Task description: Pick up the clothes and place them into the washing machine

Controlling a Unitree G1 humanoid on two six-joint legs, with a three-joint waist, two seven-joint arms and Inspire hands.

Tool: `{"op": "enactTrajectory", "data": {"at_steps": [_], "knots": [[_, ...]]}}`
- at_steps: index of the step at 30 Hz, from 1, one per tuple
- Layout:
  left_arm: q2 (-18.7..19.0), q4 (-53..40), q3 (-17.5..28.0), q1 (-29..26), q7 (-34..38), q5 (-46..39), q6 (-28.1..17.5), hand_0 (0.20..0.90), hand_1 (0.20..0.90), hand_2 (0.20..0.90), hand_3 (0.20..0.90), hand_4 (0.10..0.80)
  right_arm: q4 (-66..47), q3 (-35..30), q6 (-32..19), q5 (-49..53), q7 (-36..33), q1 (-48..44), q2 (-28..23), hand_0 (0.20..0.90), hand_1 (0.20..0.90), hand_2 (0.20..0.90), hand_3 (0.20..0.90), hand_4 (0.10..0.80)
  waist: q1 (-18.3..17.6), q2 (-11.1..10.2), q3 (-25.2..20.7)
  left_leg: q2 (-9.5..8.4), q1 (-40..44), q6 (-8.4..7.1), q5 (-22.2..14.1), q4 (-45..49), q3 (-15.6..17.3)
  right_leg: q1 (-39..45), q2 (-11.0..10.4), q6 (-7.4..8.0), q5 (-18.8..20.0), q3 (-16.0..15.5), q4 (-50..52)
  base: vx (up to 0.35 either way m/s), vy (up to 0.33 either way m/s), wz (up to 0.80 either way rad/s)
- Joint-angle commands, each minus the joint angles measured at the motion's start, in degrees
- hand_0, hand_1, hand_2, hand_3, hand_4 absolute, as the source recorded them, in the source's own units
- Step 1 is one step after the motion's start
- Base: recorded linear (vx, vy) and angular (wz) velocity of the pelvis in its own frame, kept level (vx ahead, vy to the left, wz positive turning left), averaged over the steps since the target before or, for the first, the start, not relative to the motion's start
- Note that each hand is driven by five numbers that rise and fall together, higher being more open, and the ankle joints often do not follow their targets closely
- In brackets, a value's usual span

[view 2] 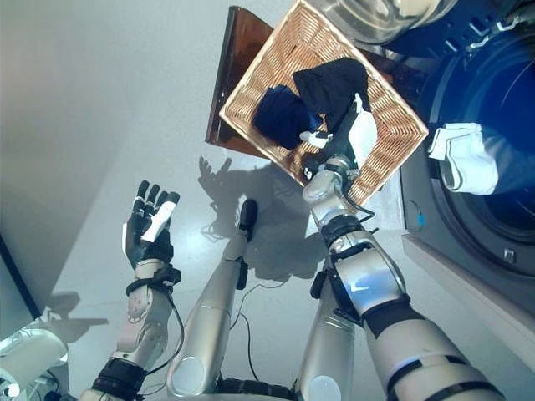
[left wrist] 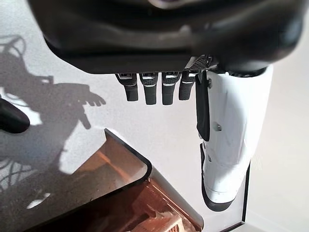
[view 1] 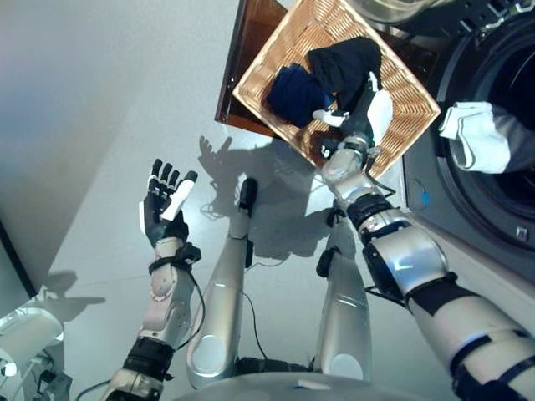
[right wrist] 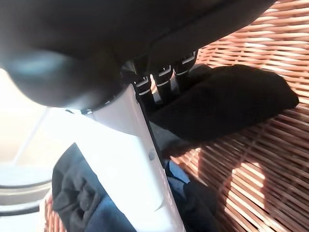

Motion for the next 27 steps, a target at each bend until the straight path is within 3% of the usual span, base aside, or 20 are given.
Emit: {"op": "enactTrajectory", "data": {"at_steps": [1,2,3,4,5,7,9,27], "knots": [[3.6,-10.3,0.1,5.0,-0.4,-0.3,-5.5,0.9,0.9,0.9,0.9,0.8,0.8,3.7,-1.2,1.3,-0.2,-5.9,-6.4,0.9,0.9,0.9,0.9,0.8,1.8,6.5,-1.2,-0.7,0.1,-1.37,4.9,-9.9,0.5,-2.1,-2.1,1.89,-10.3,2.7,9.6,-0.017,0.037,0.01],[3.7,-10.7,0.0,5.1,-0.5,-0.4,-5.6,0.9,0.9,0.9,0.9,0.8,1.1,4.0,-1.0,1.2,-0.2,-6.3,-7.1,0.9,0.9,0.9,0.9,0.8,1.8,6.6,-1.2,-0.67,-0.1,-1.38,4.9,-10.0,0.5,-2.4,-2.1,1.94,-10.3,2.8,9.6,0.0,0.0,0.0],[3.9,-10.9,0.0,5.1,-0.8,-0.5,-5.6,0.9,0.9,0.9,0.9,0.8,1.4,4.3,-0.9,1.1,-0.1,-6.7,-7.7,0.831,0.831,0.831,0.831,0.751,1.9,6.7,-1.2,-0.65,-0.2,-1.41,5.0,-10.0,0.5,-2.6,-2.1,1.96,-10.2,2.9,9.6,-0.028,0.016,0.04],[3.8,-10.9,0.1,4.9,-0.8,-0.5,-5.6,0.9,0.9,0.9,0.9,0.8,1.4,4.3,-0.9,1.1,-0.1,-6.9,-7.8,0.807,0.807,0.807,0.807,0.733,1.9,6.7,-1.2,-0.6,-0.6,-1.41,5.2,-9.9,0.5,-2.9,-2.1,1.93,-9.8,2.9,9.4,-0.016,0.02,0.04],[3.9,-11.0,-0.1,5.2,-1.0,-0.7,-5.7,0.9,0.9,0.9,0.9,0.8,2.0,4.6,-0.7,1.1,0.2,-7.6,-9.1,0.675,0.675,0.675,0.675,0.639,2.0,6.8,-1.2,-0.65,-0.4,-1.43,5.1,-10.0,0.5,-2.8,-2.1,1.95,-10.1,2.9,9.6,-0.029,0.018,0.04],[4.0,-10.9,-0.3,5.1,-1.1,-0.9,-5.8,0.9,0.9,0.9,0.9,0.8,2.6,5.3,-0.5,1.0,0.3,-8.2,-10.0,0.549,0.549,0.549,0.549,0.549,2.1,6.9,-1.2,-0.64,-0.5,-1.41,5.2,-10.1,0.4,-3.0,-2.1,1.94,-10.1,3.0,9.4,-0.015,0.019,0.04],[3.9,-10.9,-0.3,5.1,-1.2,-1.0,-5.7,0.9,0.9,0.9,0.9,0.8,2.5,5.9,-0.3,0.5,0.4,-8.8,-10.7,0.2,0.2,0.2,0.2,0.3,2.0,7.0,-1.2,-0.63,-0.7,-1.46,5.2,-10.0,0.5,-3.3,-2.0,1.95,-10.0,3.1,9.5,0.002,0.005,0.02],[3.5,-10.0,-0.5,4.4,-1.2,-1.4,-6.0,0.9,0.9,0.9,0.9,0.8,-0.2,7.3,-0.4,-2.3,0.0,-6.9,-10.9,0.2,0.2,0.2,0.2,0.3,0.9,6.4,-1.2,-0.26,1.1,-1.63,4.8,-9.0,1.3,-1.4,-1.7,1.84,-10.2,3.6,9.8,0.002,0.0,-0.01]]}}
